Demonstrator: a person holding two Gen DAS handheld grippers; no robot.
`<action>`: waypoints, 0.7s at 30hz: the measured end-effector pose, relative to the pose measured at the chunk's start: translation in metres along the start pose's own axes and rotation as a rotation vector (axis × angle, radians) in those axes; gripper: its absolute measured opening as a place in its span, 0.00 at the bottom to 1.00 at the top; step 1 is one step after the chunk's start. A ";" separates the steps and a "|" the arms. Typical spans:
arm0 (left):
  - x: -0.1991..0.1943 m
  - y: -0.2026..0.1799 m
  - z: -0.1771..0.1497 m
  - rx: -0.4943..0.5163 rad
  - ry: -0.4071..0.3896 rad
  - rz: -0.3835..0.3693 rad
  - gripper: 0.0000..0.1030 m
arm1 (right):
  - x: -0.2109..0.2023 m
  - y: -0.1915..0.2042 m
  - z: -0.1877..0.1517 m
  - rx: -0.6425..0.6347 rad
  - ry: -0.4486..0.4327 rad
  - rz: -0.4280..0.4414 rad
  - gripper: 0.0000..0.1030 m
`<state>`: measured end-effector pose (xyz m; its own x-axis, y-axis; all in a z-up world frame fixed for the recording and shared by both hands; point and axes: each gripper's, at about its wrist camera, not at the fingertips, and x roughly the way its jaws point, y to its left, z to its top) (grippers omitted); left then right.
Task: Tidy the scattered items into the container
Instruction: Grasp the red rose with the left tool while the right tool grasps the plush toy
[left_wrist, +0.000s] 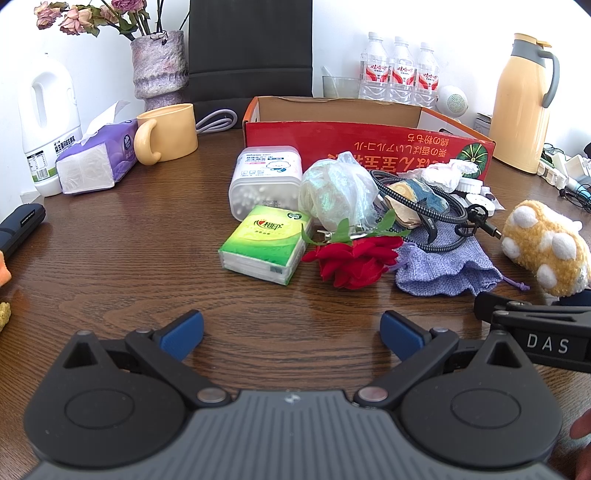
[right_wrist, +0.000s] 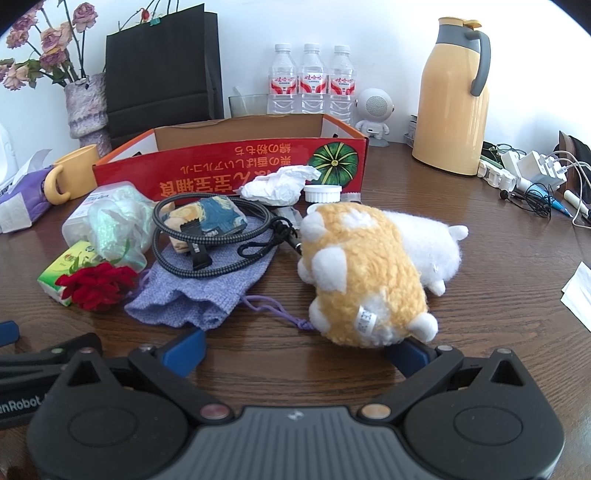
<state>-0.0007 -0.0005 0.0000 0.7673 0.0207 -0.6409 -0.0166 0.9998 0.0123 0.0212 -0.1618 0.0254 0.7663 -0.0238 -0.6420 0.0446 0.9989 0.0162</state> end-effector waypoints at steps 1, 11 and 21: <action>0.000 0.000 0.000 0.002 0.000 -0.001 1.00 | 0.000 0.000 0.000 -0.001 -0.001 -0.001 1.00; -0.010 0.015 0.033 0.084 -0.059 -0.073 1.00 | -0.020 -0.025 -0.001 -0.036 -0.014 0.135 0.97; 0.019 0.054 0.062 0.090 -0.005 -0.148 0.73 | -0.024 -0.052 0.036 -0.017 -0.055 0.086 0.82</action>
<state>0.0526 0.0540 0.0362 0.7602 -0.1267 -0.6372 0.1541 0.9880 -0.0126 0.0233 -0.2147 0.0675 0.8011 0.0604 -0.5955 -0.0337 0.9979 0.0559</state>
